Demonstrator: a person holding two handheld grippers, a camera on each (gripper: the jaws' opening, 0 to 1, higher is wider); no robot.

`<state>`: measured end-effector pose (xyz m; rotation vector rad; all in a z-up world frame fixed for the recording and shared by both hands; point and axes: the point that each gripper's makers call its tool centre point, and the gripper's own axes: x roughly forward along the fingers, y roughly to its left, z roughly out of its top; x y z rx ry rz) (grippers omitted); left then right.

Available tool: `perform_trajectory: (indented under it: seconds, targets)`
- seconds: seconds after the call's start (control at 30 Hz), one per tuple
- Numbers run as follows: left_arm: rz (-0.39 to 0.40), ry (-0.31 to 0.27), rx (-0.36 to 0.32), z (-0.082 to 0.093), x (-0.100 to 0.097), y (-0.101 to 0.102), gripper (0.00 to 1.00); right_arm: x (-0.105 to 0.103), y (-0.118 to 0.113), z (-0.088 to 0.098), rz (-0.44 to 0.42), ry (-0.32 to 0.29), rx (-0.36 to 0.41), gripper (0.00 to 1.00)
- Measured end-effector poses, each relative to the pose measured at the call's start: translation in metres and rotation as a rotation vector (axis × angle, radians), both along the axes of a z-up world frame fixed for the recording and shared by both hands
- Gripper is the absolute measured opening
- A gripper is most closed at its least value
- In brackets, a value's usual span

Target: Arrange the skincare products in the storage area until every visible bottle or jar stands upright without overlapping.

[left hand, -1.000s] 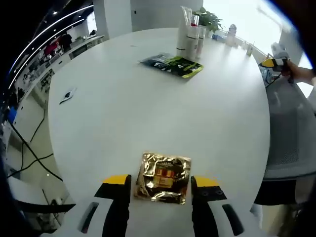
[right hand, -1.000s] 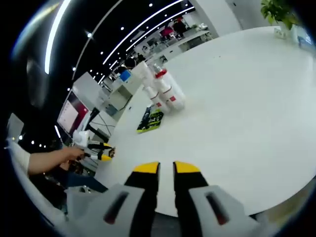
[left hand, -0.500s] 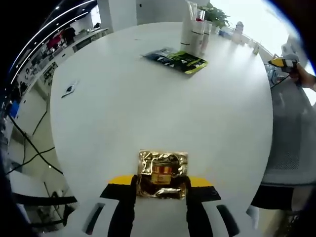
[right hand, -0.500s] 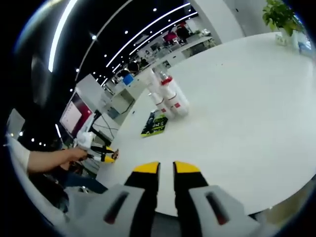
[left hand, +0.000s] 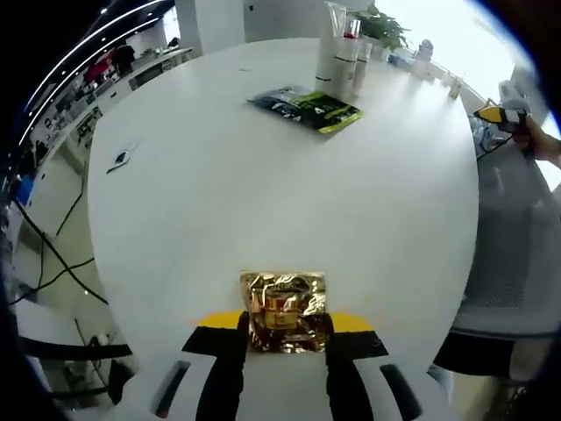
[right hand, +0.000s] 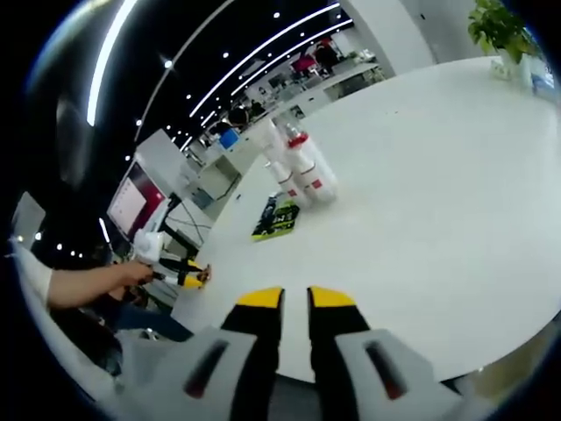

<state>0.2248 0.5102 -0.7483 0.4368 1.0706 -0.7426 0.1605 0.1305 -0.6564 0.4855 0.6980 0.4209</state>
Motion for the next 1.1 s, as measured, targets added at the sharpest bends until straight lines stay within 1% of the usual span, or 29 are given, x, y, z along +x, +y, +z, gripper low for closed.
perform_trajectory:
  seconds: [0.1, 0.27, 0.33, 0.37, 0.47, 0.53, 0.6, 0.67, 0.7, 0.77, 0.8, 0.83, 0.9, 0.93, 1.0, 1.03, 1.07, 1.1]
  targets:
    - [0.007, -0.013, -0.015, 0.006, 0.001, -0.006, 0.36, 0.000, 0.002, -0.001, 0.005, 0.002, 0.004, 0.12]
    - [0.005, -0.055, -0.053, 0.026, 0.003, -0.024, 0.36, 0.001, 0.008, -0.003, 0.012, 0.010, 0.019, 0.12]
    - [0.004, -0.075, -0.069, 0.034, 0.004, -0.033, 0.36, 0.001, 0.012, -0.004, 0.013, 0.017, 0.040, 0.14]
    - [0.008, -0.087, -0.089, 0.041, 0.005, -0.041, 0.36, 0.001, 0.016, -0.005, 0.014, 0.022, 0.053, 0.14]
    - [-0.012, -0.108, -0.090, 0.053, 0.002, -0.055, 0.36, 0.001, 0.026, -0.004, 0.028, 0.030, 0.082, 0.17]
    - [-0.028, -0.124, -0.124, 0.066, -0.001, -0.074, 0.36, 0.001, 0.041, 0.001, 0.056, 0.034, 0.123, 0.19]
    - [-0.041, -0.141, -0.137, 0.075, -0.002, -0.085, 0.36, 0.002, 0.050, 0.004, 0.073, 0.038, 0.155, 0.22]
    - [-0.014, -0.155, -0.200, 0.092, -0.004, -0.106, 0.37, 0.004, 0.063, 0.011, 0.091, 0.033, 0.203, 0.24]
    - [-0.016, -0.158, -0.222, 0.098, -0.007, -0.114, 0.37, 0.004, 0.069, 0.014, 0.100, 0.038, 0.228, 0.26]
    - [-0.030, -0.173, -0.247, 0.111, -0.013, -0.129, 0.37, 0.003, 0.088, 0.023, 0.129, 0.061, 0.303, 0.30]
    - [-0.029, -0.179, -0.260, 0.115, -0.015, -0.135, 0.37, 0.003, 0.094, 0.026, 0.138, 0.062, 0.326, 0.32]
    - [-0.029, -0.178, -0.289, 0.121, -0.020, -0.145, 0.37, 0.000, 0.105, 0.031, 0.165, 0.072, 0.362, 0.33]
    - [-0.036, -0.179, -0.301, 0.125, -0.025, -0.156, 0.37, -0.001, 0.119, 0.040, 0.179, 0.072, 0.417, 0.35]
    - [-0.052, -0.184, -0.311, 0.128, -0.030, -0.166, 0.37, -0.002, 0.124, 0.044, 0.186, 0.076, 0.443, 0.36]
    - [-0.078, -0.171, -0.332, 0.131, -0.039, -0.180, 0.37, -0.005, 0.136, 0.050, 0.190, 0.101, 0.504, 0.37]
    - [-0.085, -0.166, -0.335, 0.131, -0.044, -0.188, 0.37, -0.005, 0.139, 0.052, 0.190, 0.101, 0.521, 0.37]
    - [-0.090, -0.166, -0.336, 0.131, -0.045, -0.190, 0.37, -0.005, 0.142, 0.054, 0.190, 0.097, 0.526, 0.37]
    - [-0.100, -0.167, -0.340, 0.131, -0.048, -0.198, 0.37, -0.005, 0.144, 0.054, 0.191, 0.099, 0.526, 0.37]
